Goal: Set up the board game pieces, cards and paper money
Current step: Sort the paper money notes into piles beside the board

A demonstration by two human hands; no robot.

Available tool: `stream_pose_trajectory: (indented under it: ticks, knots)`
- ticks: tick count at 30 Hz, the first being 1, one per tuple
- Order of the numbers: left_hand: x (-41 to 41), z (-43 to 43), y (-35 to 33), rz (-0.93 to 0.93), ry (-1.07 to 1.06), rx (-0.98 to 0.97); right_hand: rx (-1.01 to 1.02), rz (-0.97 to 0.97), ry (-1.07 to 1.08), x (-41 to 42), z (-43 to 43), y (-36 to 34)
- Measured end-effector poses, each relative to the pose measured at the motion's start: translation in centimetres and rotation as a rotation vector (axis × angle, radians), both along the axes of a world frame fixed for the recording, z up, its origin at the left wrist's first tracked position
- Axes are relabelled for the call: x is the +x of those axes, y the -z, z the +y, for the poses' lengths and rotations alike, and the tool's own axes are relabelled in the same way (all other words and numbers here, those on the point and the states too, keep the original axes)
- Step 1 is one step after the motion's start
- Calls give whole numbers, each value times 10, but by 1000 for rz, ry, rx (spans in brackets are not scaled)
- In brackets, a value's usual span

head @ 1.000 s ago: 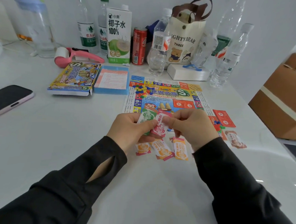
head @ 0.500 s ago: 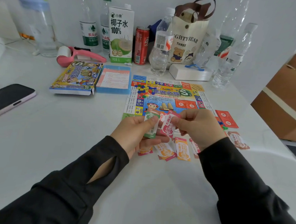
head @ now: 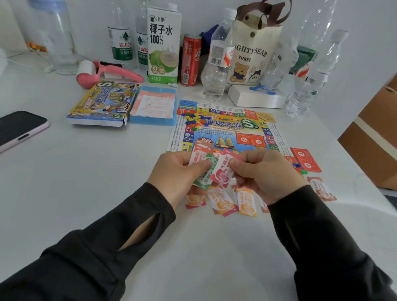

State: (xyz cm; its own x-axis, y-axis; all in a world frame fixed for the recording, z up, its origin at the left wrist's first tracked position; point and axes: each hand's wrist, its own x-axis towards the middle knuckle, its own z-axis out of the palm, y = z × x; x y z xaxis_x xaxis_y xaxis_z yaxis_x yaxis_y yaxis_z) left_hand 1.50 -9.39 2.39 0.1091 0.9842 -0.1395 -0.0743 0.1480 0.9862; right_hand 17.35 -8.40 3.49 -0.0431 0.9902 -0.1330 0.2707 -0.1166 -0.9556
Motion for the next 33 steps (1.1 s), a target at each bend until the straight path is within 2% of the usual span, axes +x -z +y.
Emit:
stream_pose_trajectory:
  ticks: [4,10,16,26,33]
  knots:
    - [0,1,2,-21,-26,33,51,-75,14,-4,-2,1]
    - [2,1,2,-174,8,-36,128,-210,77,-7,-6,-2]
    - [1,2,2,-139,39,-5,174,-314,106,-8,-9,-5]
    - [0,3,3,-51,-12,85,93,-83,123,-8,-8,-3]
    - [-1,3,3,-78,-57,74,97,7,171,-3,-7,-6]
